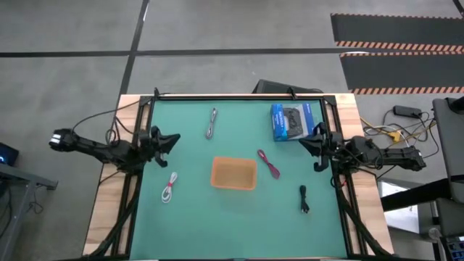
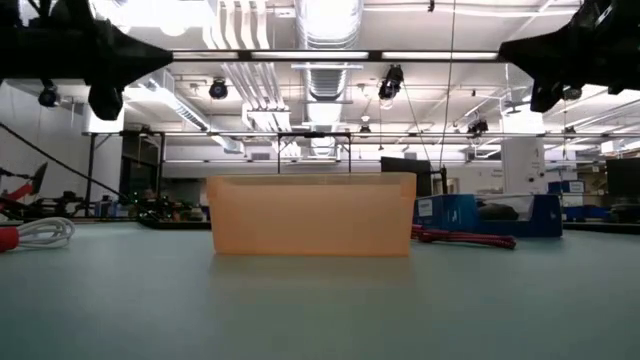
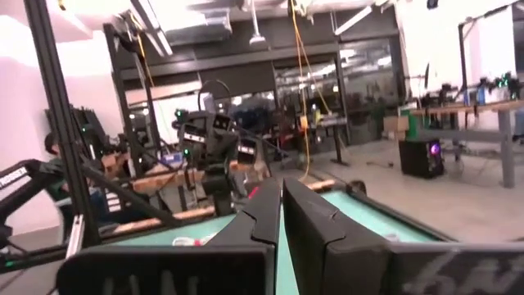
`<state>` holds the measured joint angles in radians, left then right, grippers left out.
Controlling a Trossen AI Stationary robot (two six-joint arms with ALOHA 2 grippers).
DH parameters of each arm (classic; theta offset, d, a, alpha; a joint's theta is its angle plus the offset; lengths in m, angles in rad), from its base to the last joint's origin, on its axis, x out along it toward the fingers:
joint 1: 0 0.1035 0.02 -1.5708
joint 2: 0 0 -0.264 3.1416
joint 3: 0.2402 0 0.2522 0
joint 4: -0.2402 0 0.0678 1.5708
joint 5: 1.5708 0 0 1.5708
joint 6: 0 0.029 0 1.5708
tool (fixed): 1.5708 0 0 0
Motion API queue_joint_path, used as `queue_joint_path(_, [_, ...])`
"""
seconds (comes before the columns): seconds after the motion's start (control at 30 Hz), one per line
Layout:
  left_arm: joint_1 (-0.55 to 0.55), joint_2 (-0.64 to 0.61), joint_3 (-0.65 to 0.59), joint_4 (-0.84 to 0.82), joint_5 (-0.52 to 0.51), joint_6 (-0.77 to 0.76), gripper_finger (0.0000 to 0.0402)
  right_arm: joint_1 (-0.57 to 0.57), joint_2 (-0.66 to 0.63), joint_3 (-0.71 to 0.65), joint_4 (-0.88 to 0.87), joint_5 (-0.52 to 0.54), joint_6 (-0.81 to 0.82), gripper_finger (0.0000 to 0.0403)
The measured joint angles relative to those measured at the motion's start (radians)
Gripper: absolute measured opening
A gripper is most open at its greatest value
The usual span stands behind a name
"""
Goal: Pick and place USB-C Cables
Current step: Put the white charger cable into the orange bin
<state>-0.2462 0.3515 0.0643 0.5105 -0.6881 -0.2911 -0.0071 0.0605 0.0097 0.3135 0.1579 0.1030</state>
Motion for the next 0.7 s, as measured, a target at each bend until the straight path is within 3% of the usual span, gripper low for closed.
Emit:
queue_joint_path(0.37, [-0.001, 0.365, 0.218, -0.075, -0.003, -0.293, 0.0, 0.0, 0.0, 0.021, 0.05, 0.0, -0.052, 0.0009])
queue_joint_path(0.57, [-0.001, 0.529, 0.425, -0.462, 0.02, -0.538, 0.0, 0.0, 0.0, 0.025, 0.034, -0.001, -0.051, 0.0009])
queue_joint_path(0.7, [-0.001, 0.616, 0.581, -0.848, 0.147, -0.749, 0.0, 0.0, 0.002, 0.025, 0.031, 0.0, -0.051, 0.0009])
